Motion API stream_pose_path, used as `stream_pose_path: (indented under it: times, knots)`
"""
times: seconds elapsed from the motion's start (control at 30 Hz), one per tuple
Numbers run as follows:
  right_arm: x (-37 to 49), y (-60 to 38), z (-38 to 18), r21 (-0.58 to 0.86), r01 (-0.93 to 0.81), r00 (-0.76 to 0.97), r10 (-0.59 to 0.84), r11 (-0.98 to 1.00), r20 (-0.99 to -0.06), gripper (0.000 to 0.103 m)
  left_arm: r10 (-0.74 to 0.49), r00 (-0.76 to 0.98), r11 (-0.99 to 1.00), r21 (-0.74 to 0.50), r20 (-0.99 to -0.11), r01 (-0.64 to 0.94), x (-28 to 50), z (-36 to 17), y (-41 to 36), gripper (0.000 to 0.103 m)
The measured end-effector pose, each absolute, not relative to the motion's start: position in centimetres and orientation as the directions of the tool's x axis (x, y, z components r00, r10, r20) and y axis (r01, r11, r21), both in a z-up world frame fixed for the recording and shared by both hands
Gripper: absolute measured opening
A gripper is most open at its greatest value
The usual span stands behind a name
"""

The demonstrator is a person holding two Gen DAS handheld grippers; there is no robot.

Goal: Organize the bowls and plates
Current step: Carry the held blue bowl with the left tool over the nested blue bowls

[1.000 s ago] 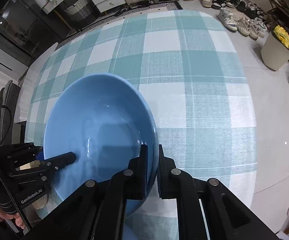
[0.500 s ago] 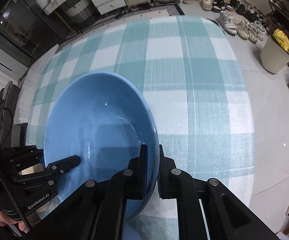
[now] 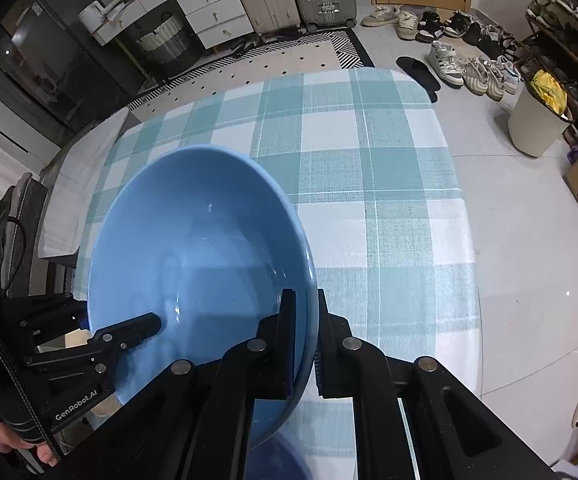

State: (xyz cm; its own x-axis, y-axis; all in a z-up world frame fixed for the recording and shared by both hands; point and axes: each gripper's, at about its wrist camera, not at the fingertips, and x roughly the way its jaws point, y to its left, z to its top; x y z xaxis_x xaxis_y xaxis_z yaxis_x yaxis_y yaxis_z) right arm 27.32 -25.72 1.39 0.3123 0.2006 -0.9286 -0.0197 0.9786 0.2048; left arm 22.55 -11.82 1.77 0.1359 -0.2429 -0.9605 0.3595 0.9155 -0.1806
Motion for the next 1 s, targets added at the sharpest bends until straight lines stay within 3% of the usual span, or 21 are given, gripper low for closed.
stream_pose_path:
  times: [0.43,1.0]
  knots:
    - [20.6,-24.9,5.8,0.156,-0.020,0.342,0.153,0.988,-0.927,0.007,-0.229,0.141,0.905,-0.157,-0.963,0.395,16.9,4.7,-12.1,0.017]
    - [14.2,-23.8,4.2,0.159,-0.035,0.306,0.162,0.987,-0.938,0.007,-0.239,0.132,0.897,-0.167,-0.962,0.410,10.6,3.2,-11.4,0.018]
